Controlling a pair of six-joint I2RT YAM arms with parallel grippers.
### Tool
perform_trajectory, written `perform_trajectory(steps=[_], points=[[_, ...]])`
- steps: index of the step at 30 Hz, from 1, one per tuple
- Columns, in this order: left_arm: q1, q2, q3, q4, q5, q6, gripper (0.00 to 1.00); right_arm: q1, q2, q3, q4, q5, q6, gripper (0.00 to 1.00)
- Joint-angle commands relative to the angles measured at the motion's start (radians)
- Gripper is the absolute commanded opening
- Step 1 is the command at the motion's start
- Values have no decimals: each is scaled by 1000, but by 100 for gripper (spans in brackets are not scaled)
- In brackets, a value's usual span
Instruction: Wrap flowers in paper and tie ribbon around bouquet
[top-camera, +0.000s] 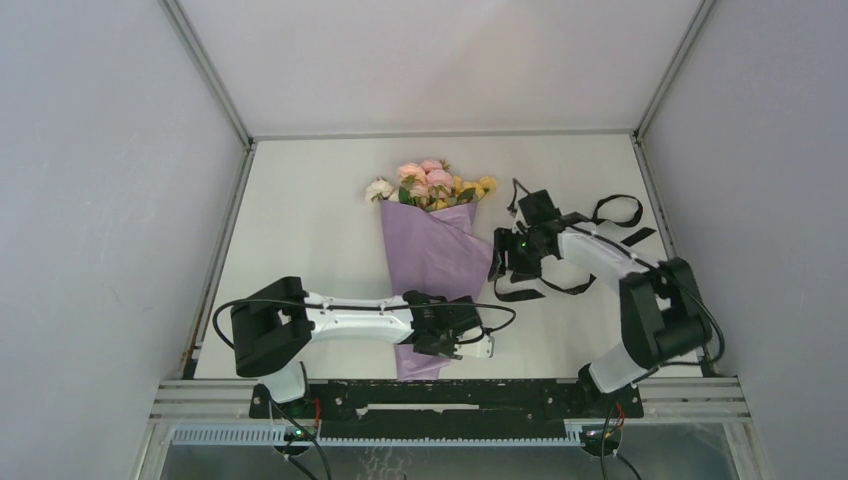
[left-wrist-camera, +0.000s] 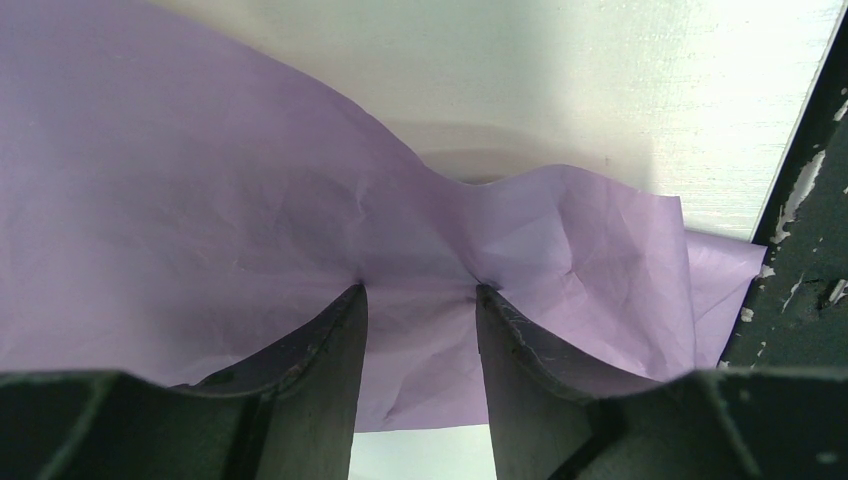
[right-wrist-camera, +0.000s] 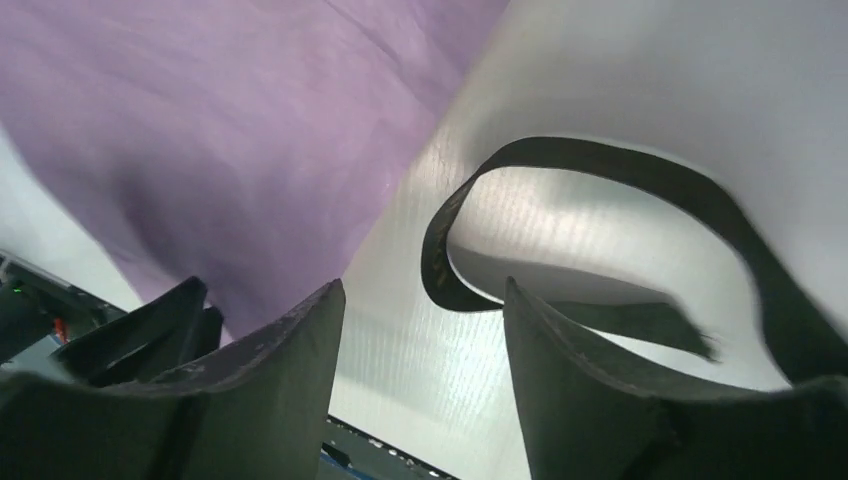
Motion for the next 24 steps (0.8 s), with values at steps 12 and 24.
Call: perform_trajectory(steps=[12, 24], points=[[3, 90, -58, 41, 125, -22, 51, -84, 157, 264, 281, -286, -55, 100], [5, 92, -56, 36, 128, -23, 50, -27, 463, 352, 341, -363, 3, 100]])
